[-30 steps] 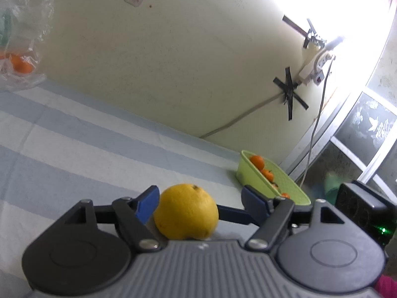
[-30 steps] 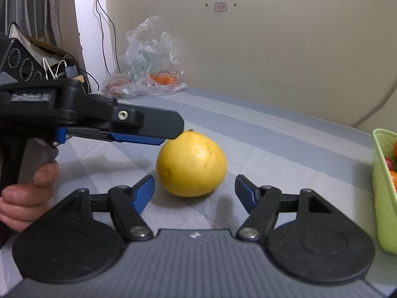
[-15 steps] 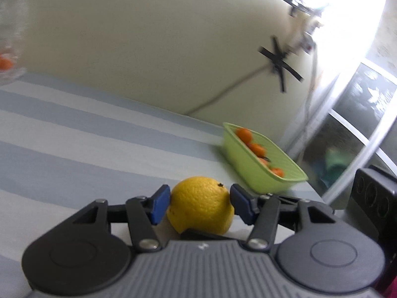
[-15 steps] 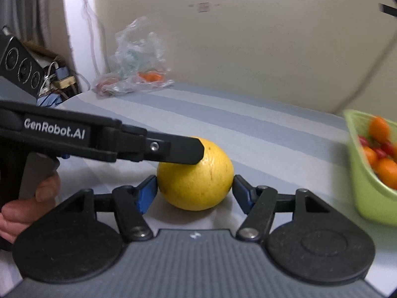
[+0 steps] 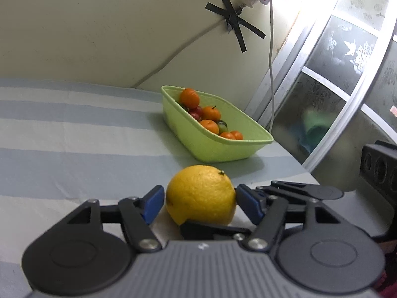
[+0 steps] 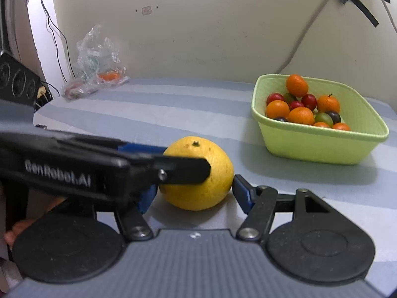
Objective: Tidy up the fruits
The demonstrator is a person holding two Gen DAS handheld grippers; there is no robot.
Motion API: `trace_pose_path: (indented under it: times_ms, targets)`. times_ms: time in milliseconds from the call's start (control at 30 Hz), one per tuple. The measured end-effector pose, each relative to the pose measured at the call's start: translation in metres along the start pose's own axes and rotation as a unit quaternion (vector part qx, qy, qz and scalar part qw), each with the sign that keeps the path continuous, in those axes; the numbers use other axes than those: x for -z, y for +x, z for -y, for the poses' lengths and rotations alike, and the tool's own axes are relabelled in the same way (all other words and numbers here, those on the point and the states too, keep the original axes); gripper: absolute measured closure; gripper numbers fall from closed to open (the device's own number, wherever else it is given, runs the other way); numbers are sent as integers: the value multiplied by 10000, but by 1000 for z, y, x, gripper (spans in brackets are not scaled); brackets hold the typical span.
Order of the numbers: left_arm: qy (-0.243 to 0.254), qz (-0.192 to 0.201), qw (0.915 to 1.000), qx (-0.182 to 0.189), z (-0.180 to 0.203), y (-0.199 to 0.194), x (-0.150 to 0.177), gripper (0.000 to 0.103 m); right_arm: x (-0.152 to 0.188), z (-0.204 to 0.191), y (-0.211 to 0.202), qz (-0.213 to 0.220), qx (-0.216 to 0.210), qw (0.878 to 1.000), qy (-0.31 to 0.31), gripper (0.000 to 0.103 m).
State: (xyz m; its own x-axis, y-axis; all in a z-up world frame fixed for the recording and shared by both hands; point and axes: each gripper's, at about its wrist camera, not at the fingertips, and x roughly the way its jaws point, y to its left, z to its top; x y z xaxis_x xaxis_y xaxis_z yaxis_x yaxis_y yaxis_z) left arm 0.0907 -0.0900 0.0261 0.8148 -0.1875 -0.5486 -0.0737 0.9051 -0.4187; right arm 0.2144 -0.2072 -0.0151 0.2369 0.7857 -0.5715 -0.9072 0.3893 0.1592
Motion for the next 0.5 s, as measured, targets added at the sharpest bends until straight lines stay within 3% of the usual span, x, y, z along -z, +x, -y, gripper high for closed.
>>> trace_pose_path:
  times_ms: [267, 500]
  targets:
    - [-58, 166, 9998, 20, -4, 1, 5, 25, 5, 3, 0, 144, -122, 9998, -27, 33]
    - [-77, 239, 9997, 44, -4, 1, 5, 26, 10, 2, 3, 161, -158, 9997, -94, 32]
